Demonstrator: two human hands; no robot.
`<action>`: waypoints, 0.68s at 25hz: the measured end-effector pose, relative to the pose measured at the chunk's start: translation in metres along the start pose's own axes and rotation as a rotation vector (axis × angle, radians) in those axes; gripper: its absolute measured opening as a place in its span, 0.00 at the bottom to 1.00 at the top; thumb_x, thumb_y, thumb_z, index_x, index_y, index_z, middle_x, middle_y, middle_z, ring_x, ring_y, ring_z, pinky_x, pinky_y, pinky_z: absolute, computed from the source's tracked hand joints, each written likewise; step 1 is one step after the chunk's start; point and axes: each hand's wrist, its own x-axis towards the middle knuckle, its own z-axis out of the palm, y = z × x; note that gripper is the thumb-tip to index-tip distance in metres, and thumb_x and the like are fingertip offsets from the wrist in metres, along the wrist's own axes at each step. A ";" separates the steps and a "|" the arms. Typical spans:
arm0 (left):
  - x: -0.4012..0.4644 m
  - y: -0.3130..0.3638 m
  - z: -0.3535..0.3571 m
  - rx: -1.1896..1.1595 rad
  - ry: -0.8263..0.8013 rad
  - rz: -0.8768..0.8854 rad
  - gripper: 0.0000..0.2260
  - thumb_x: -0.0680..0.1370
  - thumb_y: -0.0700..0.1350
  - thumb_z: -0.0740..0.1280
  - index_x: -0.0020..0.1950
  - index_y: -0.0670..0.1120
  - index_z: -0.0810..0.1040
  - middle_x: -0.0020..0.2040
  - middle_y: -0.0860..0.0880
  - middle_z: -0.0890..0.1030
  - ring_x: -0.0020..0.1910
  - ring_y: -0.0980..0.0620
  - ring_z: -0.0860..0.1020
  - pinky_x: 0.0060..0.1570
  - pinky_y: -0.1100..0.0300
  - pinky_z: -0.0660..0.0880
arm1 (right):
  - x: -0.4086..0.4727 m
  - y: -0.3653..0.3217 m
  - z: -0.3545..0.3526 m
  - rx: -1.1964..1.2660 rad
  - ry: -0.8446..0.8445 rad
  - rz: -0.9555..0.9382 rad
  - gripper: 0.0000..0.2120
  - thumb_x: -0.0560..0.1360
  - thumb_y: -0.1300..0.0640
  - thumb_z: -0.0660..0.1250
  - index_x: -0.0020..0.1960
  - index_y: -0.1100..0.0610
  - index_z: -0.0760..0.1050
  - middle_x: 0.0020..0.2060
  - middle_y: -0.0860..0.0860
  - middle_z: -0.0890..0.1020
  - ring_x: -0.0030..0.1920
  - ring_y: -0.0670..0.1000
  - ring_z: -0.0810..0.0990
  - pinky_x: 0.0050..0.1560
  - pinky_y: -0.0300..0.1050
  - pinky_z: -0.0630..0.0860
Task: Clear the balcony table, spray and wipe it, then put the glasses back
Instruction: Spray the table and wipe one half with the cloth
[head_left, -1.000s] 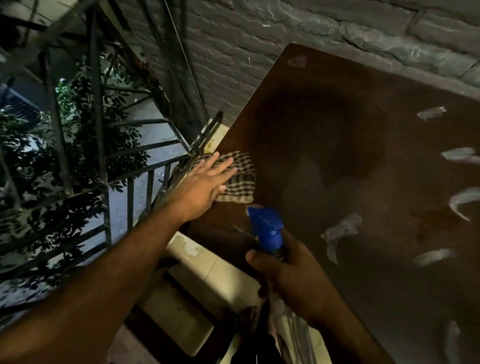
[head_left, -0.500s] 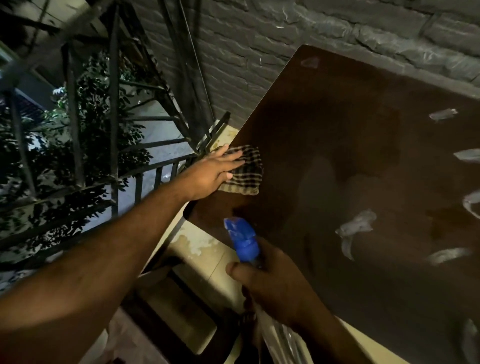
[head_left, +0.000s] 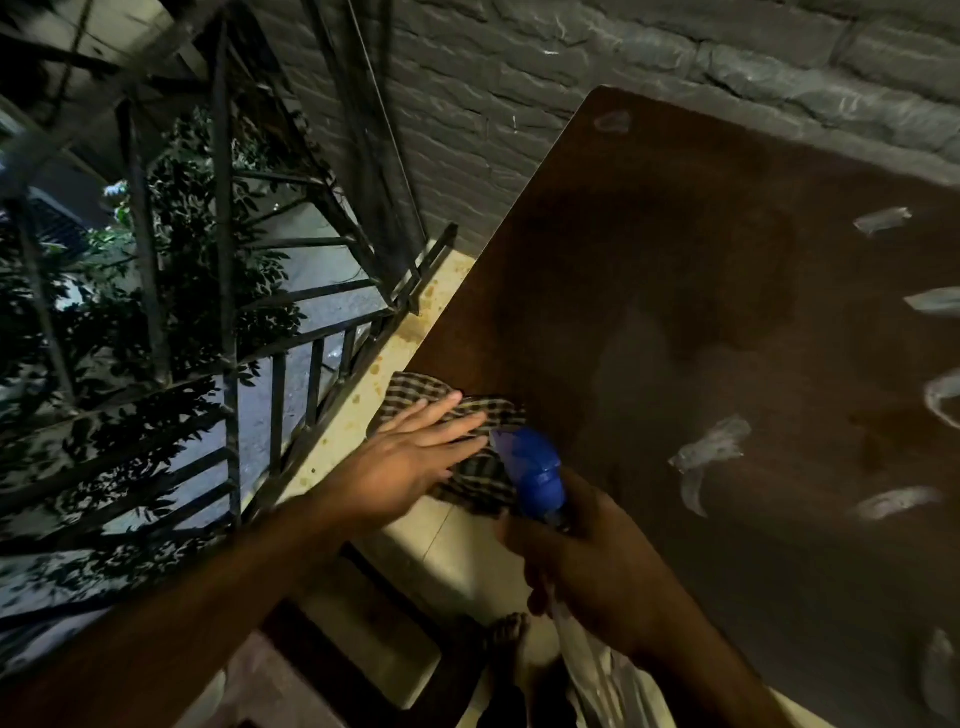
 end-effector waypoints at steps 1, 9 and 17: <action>-0.004 -0.009 -0.002 0.007 0.004 -0.023 0.22 0.79 0.47 0.56 0.74 0.55 0.61 0.76 0.57 0.57 0.77 0.57 0.46 0.74 0.57 0.43 | -0.002 -0.001 -0.001 0.012 -0.007 -0.004 0.23 0.57 0.39 0.70 0.50 0.43 0.76 0.35 0.52 0.82 0.34 0.54 0.81 0.41 0.61 0.82; -0.005 0.020 0.022 0.163 0.008 0.084 0.26 0.73 0.42 0.63 0.70 0.53 0.66 0.74 0.52 0.64 0.75 0.47 0.56 0.72 0.43 0.55 | -0.012 -0.008 0.001 0.161 -0.017 -0.013 0.19 0.62 0.49 0.72 0.52 0.42 0.78 0.39 0.54 0.83 0.31 0.50 0.79 0.33 0.47 0.79; 0.036 0.059 0.012 0.091 0.064 0.116 0.18 0.75 0.43 0.61 0.65 0.52 0.72 0.69 0.51 0.72 0.72 0.46 0.62 0.68 0.39 0.64 | -0.019 -0.003 -0.011 0.181 0.023 -0.038 0.13 0.73 0.56 0.72 0.55 0.47 0.76 0.35 0.53 0.82 0.31 0.51 0.78 0.34 0.48 0.79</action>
